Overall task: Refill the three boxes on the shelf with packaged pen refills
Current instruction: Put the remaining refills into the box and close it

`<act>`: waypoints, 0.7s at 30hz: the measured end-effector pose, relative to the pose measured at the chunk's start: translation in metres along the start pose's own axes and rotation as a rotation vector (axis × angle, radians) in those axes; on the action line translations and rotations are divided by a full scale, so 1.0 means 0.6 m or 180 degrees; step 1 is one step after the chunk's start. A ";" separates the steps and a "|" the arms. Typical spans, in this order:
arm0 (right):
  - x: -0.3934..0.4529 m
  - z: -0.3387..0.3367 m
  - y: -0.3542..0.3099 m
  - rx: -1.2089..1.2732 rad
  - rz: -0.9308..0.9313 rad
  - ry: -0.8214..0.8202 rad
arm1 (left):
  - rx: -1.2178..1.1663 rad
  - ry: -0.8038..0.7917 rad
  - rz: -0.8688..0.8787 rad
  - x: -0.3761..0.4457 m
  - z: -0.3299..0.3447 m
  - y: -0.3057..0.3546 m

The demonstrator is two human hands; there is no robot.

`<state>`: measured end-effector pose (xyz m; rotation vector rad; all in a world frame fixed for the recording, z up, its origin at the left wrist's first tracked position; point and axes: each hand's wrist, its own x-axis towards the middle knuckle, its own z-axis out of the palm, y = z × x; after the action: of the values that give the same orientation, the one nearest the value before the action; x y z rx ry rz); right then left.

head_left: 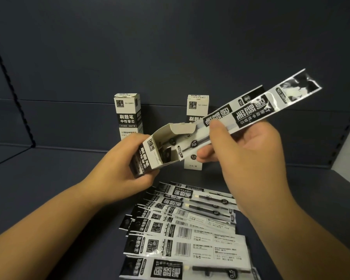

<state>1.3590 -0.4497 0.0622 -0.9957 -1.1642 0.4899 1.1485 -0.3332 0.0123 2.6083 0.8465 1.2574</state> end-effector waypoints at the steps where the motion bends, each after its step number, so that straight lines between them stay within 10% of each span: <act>1: 0.000 0.001 0.001 0.0011 0.0027 -0.0010 | 0.0007 0.0000 0.0006 0.000 0.000 0.001; 21: 0.011 -0.004 0.013 -0.0542 -0.0006 -0.0723 | -0.0095 0.0118 -0.0140 -0.002 0.001 0.003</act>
<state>1.3651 -0.4416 0.0589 -1.1055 -1.4283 0.5185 1.1492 -0.3353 0.0115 2.5366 0.8795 1.3004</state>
